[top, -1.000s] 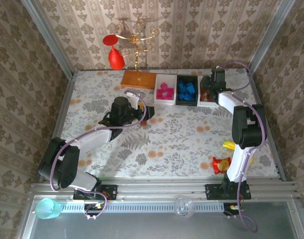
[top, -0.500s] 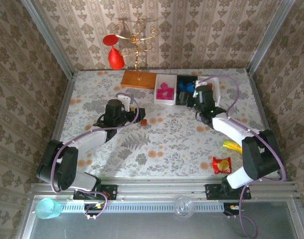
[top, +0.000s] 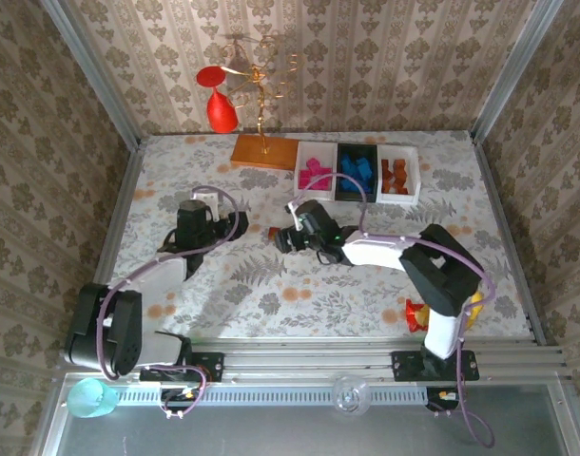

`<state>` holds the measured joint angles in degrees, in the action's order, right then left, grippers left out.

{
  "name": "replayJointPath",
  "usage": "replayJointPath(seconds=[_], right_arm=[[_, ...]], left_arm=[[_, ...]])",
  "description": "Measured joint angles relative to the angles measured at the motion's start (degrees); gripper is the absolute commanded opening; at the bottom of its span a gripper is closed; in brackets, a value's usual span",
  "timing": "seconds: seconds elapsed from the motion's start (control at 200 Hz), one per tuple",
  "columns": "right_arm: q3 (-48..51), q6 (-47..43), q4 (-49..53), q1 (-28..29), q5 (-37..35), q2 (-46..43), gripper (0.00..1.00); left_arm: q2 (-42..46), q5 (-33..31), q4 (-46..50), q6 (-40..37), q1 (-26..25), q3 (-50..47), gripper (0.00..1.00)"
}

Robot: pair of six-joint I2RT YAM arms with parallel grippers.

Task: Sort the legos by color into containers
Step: Pick up the lego from the center of the table.

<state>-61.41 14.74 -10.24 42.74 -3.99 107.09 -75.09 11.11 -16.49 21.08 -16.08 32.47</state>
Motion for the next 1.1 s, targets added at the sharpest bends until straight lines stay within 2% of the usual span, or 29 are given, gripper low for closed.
replayJointPath(seconds=[0.14,0.46,0.78,1.1], right_arm=[[-5.35,-1.22,1.44,1.49,-0.22,5.18,0.82],[-13.11,-5.16,6.14,1.49,-2.62,13.31,0.7],[-15.52,-5.79,7.32,0.17,-2.78,15.15,0.6],[-16.57,-5.86,7.28,-0.22,-2.64,15.98,0.44]], left_arm=[[1.6,-0.35,0.83,0.0,0.57,-1.36,0.72],[2.23,-0.44,1.09,0.39,0.81,-1.49,0.72],[2.16,-0.39,1.07,0.44,0.81,-1.49,0.71],[2.03,0.7,0.9,1.46,0.81,-1.49,0.71]])
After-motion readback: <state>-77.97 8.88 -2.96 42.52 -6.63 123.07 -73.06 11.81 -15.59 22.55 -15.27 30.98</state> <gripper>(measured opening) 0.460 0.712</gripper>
